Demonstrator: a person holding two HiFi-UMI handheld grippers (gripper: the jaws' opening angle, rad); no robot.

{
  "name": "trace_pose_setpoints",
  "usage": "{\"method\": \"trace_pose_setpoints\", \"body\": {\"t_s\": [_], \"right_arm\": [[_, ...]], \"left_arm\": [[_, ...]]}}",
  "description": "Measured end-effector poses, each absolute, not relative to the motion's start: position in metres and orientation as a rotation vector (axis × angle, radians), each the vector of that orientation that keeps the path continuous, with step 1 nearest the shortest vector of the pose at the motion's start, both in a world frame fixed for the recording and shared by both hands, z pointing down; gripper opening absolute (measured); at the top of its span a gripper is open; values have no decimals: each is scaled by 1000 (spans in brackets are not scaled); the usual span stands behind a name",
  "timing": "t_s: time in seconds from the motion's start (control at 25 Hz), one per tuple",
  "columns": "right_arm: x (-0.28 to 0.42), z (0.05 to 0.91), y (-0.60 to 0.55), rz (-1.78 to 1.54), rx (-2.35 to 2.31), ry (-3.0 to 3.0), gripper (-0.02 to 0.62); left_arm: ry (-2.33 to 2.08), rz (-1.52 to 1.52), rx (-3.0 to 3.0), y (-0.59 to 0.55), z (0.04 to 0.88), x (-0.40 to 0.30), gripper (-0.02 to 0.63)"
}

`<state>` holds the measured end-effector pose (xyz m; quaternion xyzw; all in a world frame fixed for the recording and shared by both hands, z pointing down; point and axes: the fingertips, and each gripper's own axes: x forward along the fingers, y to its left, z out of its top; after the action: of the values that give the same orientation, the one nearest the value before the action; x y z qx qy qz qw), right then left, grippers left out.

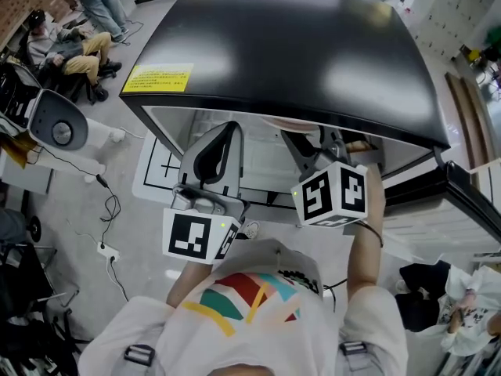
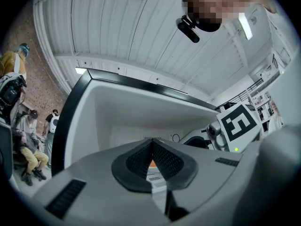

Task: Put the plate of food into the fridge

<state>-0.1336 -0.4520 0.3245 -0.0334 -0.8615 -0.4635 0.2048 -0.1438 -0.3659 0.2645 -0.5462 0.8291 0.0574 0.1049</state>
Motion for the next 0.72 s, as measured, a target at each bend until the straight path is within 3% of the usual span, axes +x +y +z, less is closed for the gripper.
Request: {"method": "trace_pose_setpoints", "body": {"t_s": [0.52,0.72], "right_arm": [[-133,317,-438,-868,-256,-2621,196],[-132,314,-437,-899,-233,-2626,196]], "left_arm": [[2446,209,-1596,-361,261,-143,6],[2437,214,-1597,-361,260,-140,6]]}}
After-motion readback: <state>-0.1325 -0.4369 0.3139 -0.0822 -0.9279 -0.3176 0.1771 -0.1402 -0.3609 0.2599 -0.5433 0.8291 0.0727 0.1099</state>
